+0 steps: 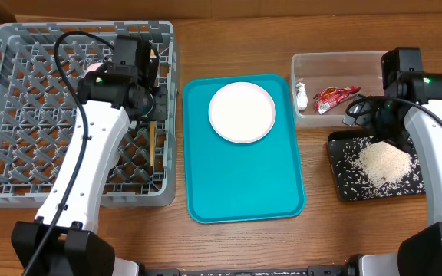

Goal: Sort waste into correct bins and load items into the dishwasher
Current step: 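Carry the chopsticks to the dish rack and drop them in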

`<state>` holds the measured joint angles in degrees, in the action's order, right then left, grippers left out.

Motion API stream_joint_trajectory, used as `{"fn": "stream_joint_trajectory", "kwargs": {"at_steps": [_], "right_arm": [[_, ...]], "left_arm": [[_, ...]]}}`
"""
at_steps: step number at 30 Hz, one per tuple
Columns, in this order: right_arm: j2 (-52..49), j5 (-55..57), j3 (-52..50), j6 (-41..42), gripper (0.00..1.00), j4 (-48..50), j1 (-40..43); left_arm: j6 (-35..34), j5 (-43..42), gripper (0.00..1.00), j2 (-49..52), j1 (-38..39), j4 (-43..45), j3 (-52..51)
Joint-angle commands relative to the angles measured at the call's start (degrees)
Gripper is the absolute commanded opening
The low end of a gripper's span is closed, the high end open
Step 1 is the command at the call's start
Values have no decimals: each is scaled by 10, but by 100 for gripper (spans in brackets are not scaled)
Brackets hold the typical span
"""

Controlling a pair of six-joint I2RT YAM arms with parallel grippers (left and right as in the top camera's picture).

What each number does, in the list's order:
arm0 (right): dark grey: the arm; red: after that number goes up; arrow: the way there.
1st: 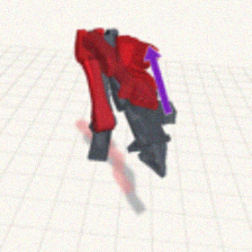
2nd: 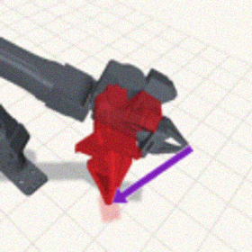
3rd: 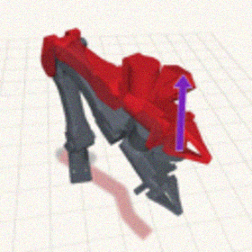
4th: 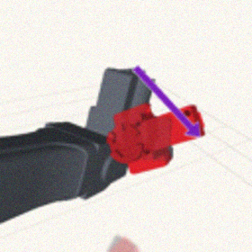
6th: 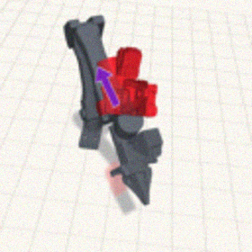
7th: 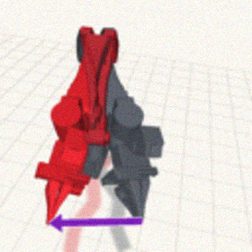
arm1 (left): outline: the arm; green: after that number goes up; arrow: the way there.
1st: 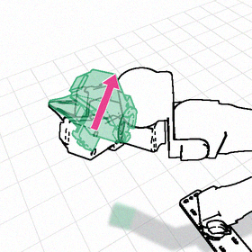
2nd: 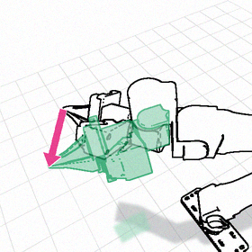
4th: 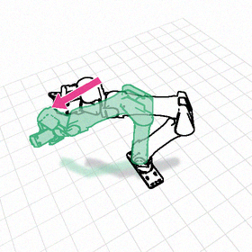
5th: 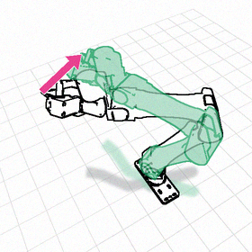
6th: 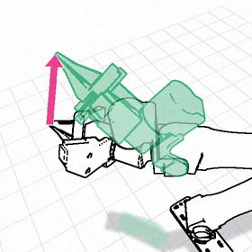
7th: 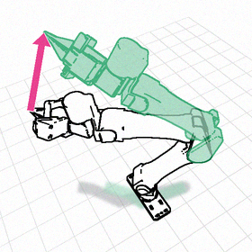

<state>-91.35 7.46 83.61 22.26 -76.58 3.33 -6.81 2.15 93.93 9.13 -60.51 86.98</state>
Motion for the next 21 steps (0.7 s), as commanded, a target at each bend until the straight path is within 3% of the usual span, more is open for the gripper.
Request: {"fn": "stream_joint_trajectory", "kwargs": {"at_steps": [1, 13, 17, 21], "right_arm": [[12, 0, 16, -2, 100, 0, 3], [12, 0, 16, -2, 100, -2, 3], [12, 0, 16, -2, 100, -2, 3], [12, 0, 16, -2, 100, -3, 3]], "left_arm": [[35, -3, 4, 37, -1, 6, 11], [16, 23, 4, 135, -1, 19, 11], [16, 30, 22, 134, -2, 19, 14], [1, 29, 31, 130, -2, 6, 35]]}}
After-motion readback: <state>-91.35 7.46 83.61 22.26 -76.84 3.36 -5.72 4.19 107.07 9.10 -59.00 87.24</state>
